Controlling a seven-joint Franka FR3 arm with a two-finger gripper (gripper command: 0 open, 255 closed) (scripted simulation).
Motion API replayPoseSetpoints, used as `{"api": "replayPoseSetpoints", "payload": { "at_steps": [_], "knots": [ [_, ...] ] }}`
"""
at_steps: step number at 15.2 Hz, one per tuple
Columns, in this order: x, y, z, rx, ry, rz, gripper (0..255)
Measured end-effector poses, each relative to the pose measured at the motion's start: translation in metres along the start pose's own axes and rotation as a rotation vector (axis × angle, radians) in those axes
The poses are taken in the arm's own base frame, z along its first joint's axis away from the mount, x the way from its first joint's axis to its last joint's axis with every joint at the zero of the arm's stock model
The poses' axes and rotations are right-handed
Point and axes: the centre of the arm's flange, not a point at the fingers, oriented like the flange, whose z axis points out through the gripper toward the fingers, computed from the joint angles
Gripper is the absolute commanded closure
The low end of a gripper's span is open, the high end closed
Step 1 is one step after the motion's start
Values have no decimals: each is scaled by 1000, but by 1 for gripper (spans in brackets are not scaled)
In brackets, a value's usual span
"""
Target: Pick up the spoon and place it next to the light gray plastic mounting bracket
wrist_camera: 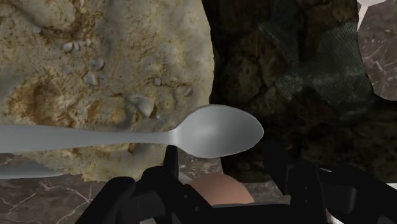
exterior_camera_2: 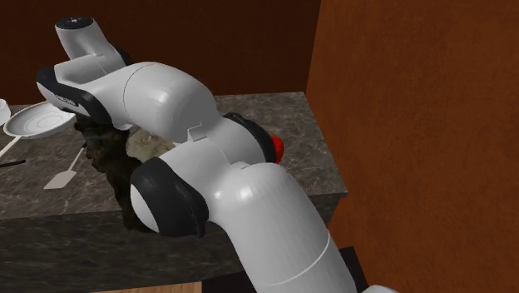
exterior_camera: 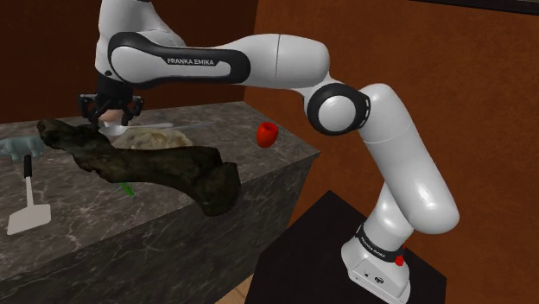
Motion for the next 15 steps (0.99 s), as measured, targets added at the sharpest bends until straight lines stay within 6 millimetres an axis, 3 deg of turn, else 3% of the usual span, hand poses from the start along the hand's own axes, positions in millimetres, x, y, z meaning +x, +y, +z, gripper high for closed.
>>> {"api": "replayPoseSetpoints", "payload": {
  "at_steps": [7,10,15],
  "knots": [
    [2,-1,17,74,112,2,255],
    [-7,2,18,105,146,0,255],
    [-6,-10,24,121,174,1,255]
  ]
}}
